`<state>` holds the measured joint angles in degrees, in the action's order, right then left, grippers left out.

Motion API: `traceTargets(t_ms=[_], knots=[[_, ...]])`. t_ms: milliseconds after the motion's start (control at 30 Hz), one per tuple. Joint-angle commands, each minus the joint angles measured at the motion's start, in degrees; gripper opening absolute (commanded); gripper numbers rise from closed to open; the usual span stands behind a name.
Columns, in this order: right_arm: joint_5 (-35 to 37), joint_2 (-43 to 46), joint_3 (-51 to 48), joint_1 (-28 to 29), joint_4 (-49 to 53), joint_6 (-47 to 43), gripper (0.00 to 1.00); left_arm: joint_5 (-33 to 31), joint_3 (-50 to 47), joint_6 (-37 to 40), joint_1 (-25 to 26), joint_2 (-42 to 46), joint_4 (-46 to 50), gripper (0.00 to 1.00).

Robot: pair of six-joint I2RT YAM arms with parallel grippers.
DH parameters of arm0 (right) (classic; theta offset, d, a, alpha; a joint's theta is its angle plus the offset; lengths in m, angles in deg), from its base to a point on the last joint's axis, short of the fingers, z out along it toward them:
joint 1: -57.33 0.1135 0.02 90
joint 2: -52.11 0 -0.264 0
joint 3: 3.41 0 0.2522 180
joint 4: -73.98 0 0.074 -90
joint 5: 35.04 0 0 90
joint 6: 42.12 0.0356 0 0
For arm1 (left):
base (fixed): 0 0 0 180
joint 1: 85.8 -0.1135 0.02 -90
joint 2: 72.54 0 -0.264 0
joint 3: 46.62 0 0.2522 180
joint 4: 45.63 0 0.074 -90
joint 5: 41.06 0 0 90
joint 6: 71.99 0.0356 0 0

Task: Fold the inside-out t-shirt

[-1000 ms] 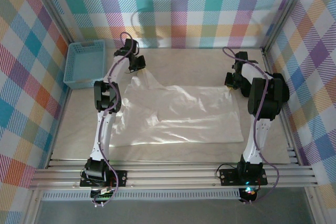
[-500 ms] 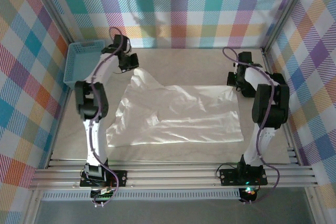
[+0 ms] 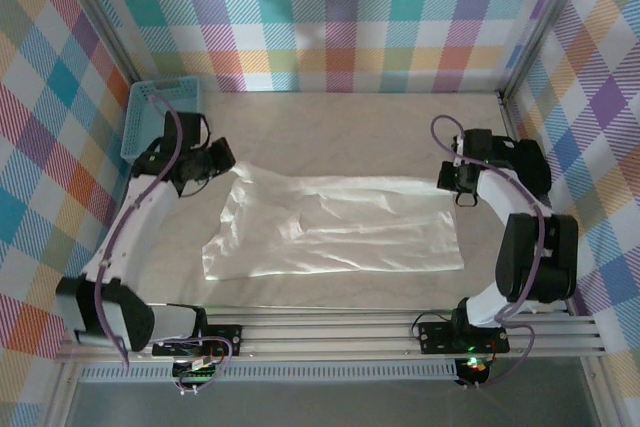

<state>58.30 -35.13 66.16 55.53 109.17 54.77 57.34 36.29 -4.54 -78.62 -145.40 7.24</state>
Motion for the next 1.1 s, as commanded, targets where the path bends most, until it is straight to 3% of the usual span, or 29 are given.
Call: traceTargets(t_ms=[0,433,600,700,767,833,933,1067], knots=[[-0.9,4.6,-3.0,0.1,-1.9,2.1,0.06,-0.8,-4.7,-0.4,-0.6,5.4,4.3,0.00],[-1.4,13.1,-11.4,0.1,3.3,5.2,0.06,2.9,-13.2,-0.9,-0.6,13.0,11.3,0.00],[2.1,12.4,-13.2,0.1,3.9,7.3,0.10,5.4,-20.4,-3.2,-0.5,15.4,11.6,0.00],[3.5,12.0,-12.9,0.1,3.8,7.6,0.17,6.7,-23.8,-4.8,-0.4,17.9,11.6,0.00],[3.3,12.0,-11.2,0.4,4.8,8.3,0.30,8.7,-25.6,-6.1,-0.5,19.1,10.8,0.00],[4.8,13.4,-10.0,3.3,5.3,7.0,0.43,9.7,-26.3,-6.9,-0.4,19.7,10.4,0.00],[4.9,17.7,-10.9,12.8,2.1,1.7,0.56,9.7,-25.9,-6.8,-0.3,19.8,10.9,0.00],[-1.7,19.7,-14.5,30.8,-9.9,-5.2,0.63,8.8,-24.3,-6.2,-0.3,19.6,11.3,0.00]])
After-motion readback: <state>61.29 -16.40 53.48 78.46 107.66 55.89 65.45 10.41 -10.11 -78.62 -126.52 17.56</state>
